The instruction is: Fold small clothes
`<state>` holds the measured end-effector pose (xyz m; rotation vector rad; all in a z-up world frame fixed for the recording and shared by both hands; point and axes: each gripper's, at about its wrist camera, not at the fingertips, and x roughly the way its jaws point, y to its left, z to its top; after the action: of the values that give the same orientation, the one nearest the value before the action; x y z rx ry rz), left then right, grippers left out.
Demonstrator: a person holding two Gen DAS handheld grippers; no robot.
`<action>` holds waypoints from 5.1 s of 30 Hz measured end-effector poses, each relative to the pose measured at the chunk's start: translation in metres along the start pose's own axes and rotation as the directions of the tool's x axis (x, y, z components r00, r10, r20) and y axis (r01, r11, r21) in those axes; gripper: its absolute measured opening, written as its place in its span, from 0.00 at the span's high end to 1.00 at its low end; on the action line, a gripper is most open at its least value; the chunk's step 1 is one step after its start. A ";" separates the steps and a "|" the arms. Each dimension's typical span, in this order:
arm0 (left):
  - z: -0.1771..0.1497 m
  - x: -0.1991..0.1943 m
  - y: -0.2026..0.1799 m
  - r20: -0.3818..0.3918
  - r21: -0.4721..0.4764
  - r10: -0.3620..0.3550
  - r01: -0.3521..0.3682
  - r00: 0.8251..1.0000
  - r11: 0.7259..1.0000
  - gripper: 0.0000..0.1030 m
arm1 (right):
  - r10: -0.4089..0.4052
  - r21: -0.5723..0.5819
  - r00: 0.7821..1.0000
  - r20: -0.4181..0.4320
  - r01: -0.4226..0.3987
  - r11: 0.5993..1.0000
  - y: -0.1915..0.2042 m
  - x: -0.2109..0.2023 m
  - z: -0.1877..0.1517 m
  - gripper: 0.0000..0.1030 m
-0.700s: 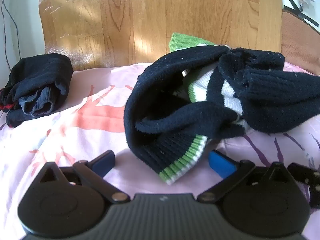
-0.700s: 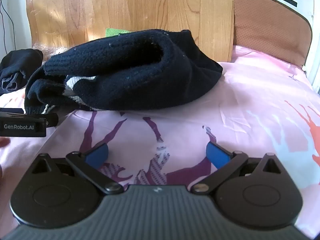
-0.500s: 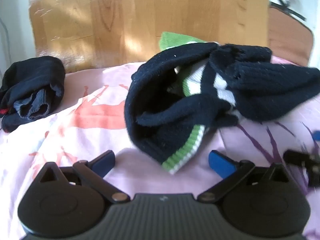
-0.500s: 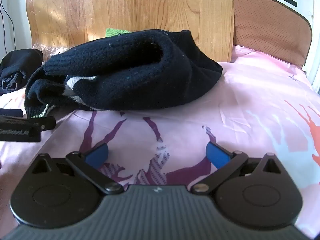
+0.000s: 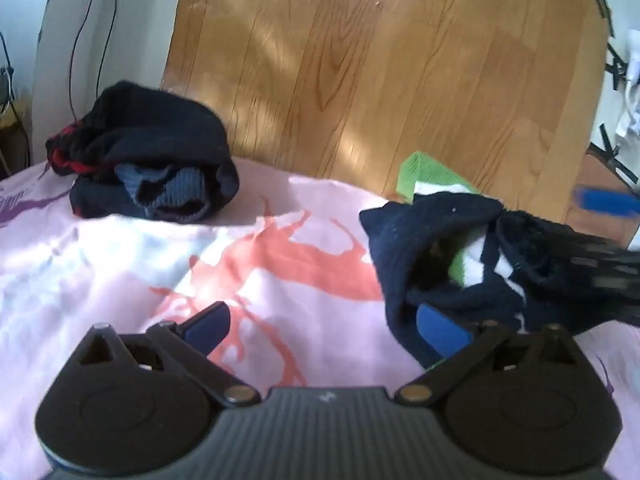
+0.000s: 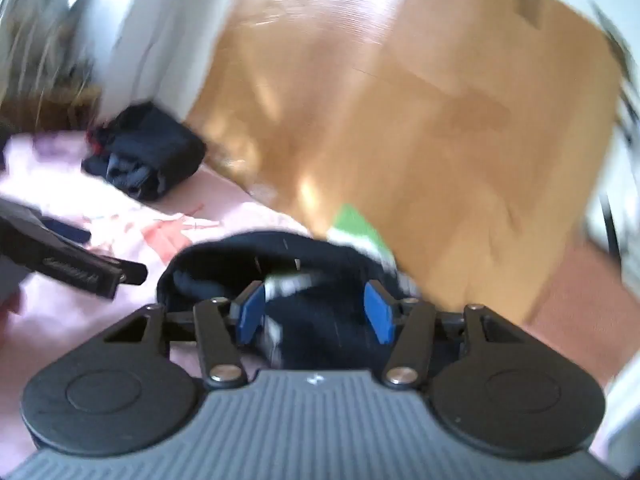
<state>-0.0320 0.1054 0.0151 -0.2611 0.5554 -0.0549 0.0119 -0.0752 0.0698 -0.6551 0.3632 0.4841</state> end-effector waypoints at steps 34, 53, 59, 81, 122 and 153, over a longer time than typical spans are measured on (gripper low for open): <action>0.014 0.040 -0.053 -0.184 -0.079 -0.400 0.392 0.898 0.917 0.00 | -0.626 0.597 0.747 -0.225 0.613 0.517 -0.259 -0.144 -0.067 0.75; 0.041 0.073 0.003 -0.212 -0.296 -0.228 0.160 0.950 0.942 0.90 | 0.022 0.344 0.984 -0.177 0.041 0.938 -0.017 0.018 -0.099 0.82; 0.117 -0.031 0.061 0.076 -0.277 -0.217 0.230 0.973 0.933 0.90 | 0.052 0.600 0.990 0.129 -0.120 0.791 -0.090 -0.074 -0.065 0.97; 0.008 -0.046 -0.001 -0.210 -0.105 -0.353 0.338 0.912 0.935 0.24 | 0.248 0.783 0.969 0.000 -0.155 0.603 -0.080 -0.014 -0.144 0.32; 0.016 -0.216 -0.003 0.154 0.404 -0.621 0.524 0.769 0.750 0.93 | 0.046 0.716 0.899 0.436 -0.377 0.587 -0.127 -0.174 -0.064 0.93; 0.085 0.114 -0.012 -0.342 0.251 -0.180 0.274 0.922 0.928 0.00 | 0.125 0.700 0.986 -0.111 -0.012 0.714 -0.205 0.053 -0.121 0.19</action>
<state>0.1099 0.0994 0.0289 -0.0219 0.8226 -0.4117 0.1445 -0.2790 0.0567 0.0737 0.6755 0.3266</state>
